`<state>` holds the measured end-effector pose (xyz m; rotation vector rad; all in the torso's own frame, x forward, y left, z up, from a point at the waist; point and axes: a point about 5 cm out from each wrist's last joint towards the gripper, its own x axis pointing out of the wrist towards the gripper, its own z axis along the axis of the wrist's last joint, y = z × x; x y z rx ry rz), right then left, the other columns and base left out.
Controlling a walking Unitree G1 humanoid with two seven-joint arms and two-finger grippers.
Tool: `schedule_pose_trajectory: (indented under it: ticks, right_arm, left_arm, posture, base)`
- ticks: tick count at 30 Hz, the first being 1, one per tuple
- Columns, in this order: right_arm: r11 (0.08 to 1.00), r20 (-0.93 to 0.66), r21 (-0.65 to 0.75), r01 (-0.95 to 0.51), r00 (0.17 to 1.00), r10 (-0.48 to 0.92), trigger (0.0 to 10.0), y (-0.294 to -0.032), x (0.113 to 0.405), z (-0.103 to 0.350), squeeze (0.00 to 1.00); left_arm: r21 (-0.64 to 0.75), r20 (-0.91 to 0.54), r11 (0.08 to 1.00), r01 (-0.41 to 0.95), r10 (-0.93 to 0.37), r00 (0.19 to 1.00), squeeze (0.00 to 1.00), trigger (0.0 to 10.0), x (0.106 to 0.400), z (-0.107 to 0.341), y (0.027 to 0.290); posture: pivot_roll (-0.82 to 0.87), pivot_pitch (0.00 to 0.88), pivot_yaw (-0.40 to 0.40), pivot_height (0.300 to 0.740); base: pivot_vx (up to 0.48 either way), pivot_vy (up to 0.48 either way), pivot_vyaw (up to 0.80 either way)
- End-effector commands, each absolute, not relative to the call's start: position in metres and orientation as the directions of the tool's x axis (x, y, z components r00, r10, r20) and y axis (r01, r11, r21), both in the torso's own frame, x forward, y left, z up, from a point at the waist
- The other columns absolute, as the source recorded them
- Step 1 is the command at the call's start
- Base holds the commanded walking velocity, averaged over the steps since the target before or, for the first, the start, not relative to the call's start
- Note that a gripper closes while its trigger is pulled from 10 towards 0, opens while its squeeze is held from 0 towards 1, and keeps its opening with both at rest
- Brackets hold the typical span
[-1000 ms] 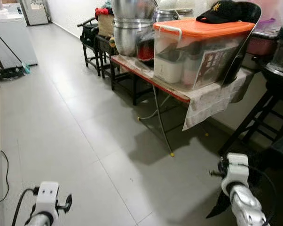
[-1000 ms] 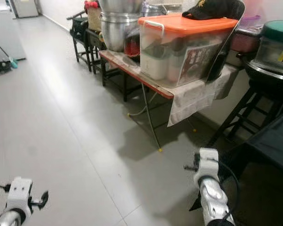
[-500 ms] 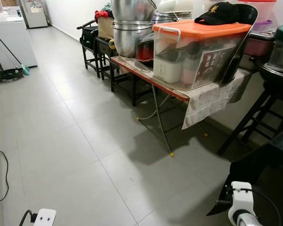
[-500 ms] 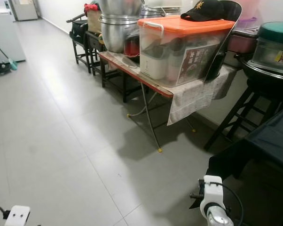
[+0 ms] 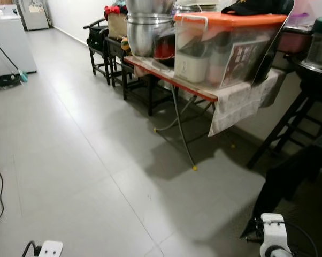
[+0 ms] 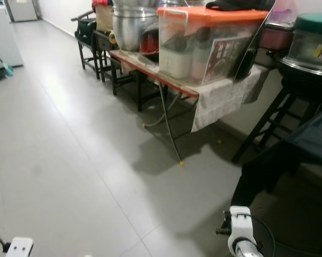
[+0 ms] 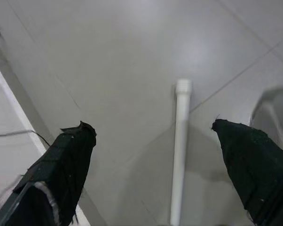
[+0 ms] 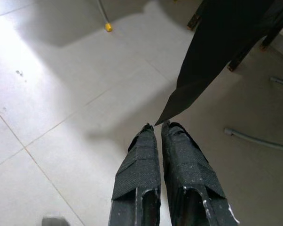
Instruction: Building children table
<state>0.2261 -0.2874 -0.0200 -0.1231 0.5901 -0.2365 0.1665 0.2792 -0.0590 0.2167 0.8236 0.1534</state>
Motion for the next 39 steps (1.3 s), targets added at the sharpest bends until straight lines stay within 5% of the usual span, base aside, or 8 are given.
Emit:
schedule_pose_trajectory:
  ticks: [1, 39]
  right_arm:
    - [0.966, -0.535, -0.186, 0.179, 0.807, -0.252, 10.0, -0.288, 0.227, -0.02, 0.0]
    - [0.965, -0.587, -0.203, 0.165, 0.768, -0.255, 10.0, -0.292, 0.207, -0.031, 0.0]
  left_arm:
    - [0.256, -0.729, 0.966, -0.038, 0.219, 0.649, 0.0, 10.0, 0.161, -0.063, 0.277]
    - [0.24, -0.816, 0.971, -0.011, 0.208, 0.539, 0.0, 10.0, 0.117, -0.083, 0.277]
  posture:
    - [0.12, 0.0, -0.021, 0.59]
    - [0.12, 0.085, -0.021, 0.43]
  base:
    - [0.0, 0.0, 0.0]
    - [0.0, 0.0, 0.0]
